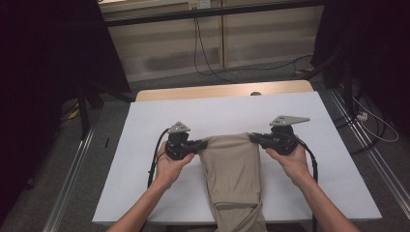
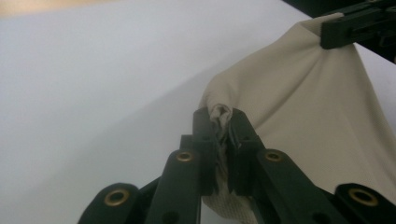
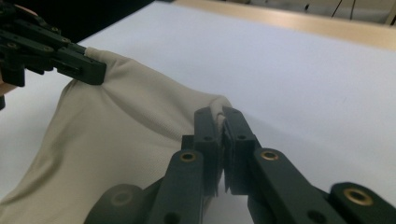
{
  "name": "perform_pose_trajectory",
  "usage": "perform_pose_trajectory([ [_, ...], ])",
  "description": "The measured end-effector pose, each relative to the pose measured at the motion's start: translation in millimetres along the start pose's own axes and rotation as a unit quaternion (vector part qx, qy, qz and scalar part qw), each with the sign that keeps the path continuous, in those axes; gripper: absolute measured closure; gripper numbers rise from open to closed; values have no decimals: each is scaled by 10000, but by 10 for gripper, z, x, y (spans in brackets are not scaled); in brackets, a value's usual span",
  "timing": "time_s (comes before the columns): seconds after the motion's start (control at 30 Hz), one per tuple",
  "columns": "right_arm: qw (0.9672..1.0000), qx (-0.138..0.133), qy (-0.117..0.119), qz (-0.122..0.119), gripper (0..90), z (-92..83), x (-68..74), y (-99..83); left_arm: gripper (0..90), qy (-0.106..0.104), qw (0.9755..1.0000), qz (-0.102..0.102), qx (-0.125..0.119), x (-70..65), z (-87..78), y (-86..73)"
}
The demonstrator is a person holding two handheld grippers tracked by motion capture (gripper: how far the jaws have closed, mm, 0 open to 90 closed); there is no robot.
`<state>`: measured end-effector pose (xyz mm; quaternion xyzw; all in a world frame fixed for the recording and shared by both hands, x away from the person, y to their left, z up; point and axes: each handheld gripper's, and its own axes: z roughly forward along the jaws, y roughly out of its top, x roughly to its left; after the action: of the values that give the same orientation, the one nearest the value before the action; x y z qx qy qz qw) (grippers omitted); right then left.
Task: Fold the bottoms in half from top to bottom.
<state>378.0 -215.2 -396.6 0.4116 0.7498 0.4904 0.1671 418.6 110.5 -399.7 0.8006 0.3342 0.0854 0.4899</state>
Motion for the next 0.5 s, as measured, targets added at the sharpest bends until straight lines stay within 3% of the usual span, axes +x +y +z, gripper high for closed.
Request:
perform_pose_trajectory([
  [0.07, 9998, -191, -68, 38, 861, -29, -27, 126, 840, 51, 9998, -91, -189, 58, -6, 143],
  [0.23, 9985, -509, -191, 31, 862, -96, -80, 446, 840, 175, 9987, -26, -473, 126, -41, 452],
  [0.5, 9966, -733, -382, -24, 862, -107, -180, 928, 839, 424, 9961, 16, -776, 275, -40, 924],
])
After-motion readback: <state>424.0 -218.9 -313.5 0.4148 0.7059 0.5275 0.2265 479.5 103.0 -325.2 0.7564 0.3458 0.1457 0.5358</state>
